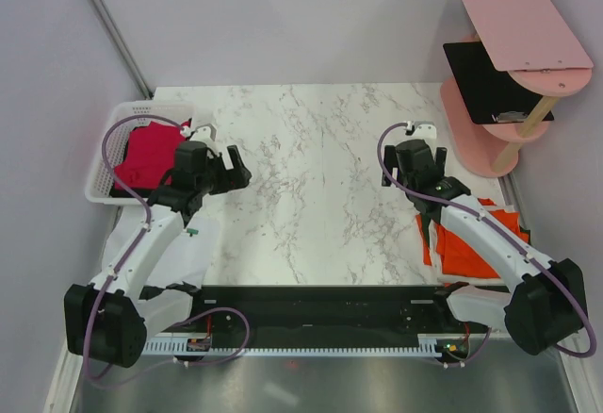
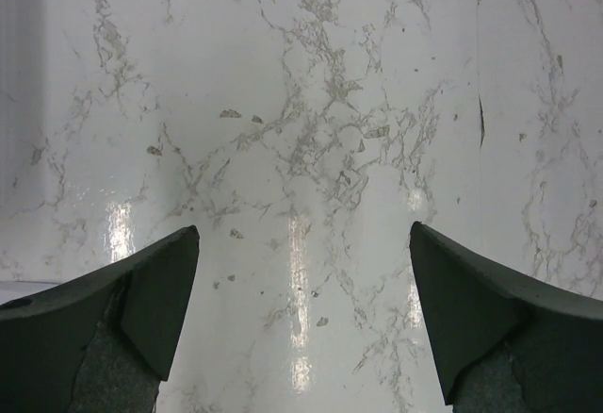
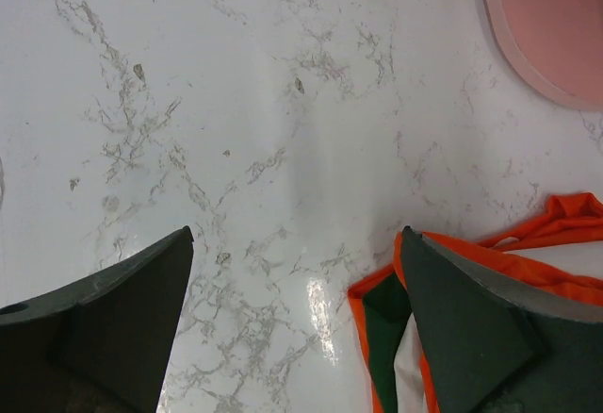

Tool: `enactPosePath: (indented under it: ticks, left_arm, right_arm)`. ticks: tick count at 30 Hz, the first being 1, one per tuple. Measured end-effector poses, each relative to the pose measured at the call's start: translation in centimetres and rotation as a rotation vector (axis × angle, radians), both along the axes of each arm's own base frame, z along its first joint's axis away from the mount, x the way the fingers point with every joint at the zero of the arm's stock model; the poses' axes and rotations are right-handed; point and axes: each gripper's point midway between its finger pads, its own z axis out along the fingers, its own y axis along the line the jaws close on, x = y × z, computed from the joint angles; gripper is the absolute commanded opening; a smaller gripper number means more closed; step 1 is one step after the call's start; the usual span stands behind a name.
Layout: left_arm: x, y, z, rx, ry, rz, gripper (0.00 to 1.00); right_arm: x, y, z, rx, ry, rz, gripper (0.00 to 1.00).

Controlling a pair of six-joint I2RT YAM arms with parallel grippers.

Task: Fold and stack the t-shirts
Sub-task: Grab crumpled tshirt from bin with the left arm

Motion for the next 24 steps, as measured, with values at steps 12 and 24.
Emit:
enactPosePath:
  ticks: [12, 24]
  left_arm:
    - [4.6, 0.2, 4.0, 0.039, -0.024, 0.033, 1.00]
    - [13.4, 16.7, 12.0, 0.028, -0.106, 0.428, 0.96]
  right_arm:
    - [-0.1, 0.1, -0.6, -0.009, 0.019, 0.003, 0.98]
    - [-0.2, -0.1, -2.6, -0.036, 0.064, 0.003, 0.98]
